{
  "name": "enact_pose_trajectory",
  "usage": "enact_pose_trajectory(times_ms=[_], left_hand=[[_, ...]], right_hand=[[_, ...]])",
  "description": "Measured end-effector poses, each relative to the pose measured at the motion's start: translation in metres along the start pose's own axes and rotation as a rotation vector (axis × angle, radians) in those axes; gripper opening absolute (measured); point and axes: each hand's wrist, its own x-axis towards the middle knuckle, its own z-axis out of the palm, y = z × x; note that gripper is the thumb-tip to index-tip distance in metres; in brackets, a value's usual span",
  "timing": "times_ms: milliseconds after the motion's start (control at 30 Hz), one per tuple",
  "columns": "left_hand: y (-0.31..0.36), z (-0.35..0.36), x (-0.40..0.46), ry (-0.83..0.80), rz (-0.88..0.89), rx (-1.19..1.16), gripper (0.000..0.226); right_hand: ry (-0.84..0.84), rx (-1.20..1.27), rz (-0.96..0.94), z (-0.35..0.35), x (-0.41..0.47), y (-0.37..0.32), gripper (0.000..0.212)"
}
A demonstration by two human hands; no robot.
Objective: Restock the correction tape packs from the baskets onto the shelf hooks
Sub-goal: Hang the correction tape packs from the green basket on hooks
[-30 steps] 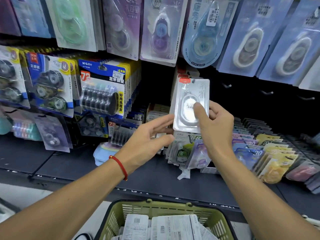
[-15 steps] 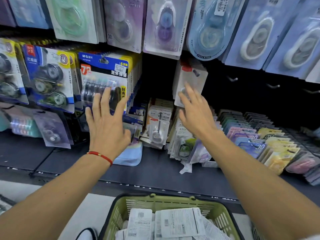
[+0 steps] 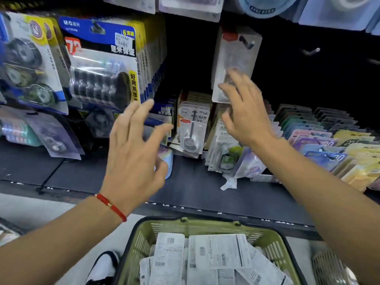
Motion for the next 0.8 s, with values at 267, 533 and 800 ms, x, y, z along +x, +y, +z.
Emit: enact_pose_trajectory(times_ms=[267,533,800], left_hand=[[0.030,0.020,-0.105,-0.749,0.130,-0.017,0.061],[0.061,0.026,-0.178,-1.524,0.244,0.121,0.066],[0.114,0.022,-0.218,-1.373,0.135,-0.151,0.061]], right_hand=[[-0.250,0.158,-0.095,0.001,-0.109,0.004,0.028],[-1.511,-0.024,0.369,-0.043,-0.246,-0.062,0.051],[-1.443,0.184,0.792,-0.077,-0.380,-0.154,0.101]])
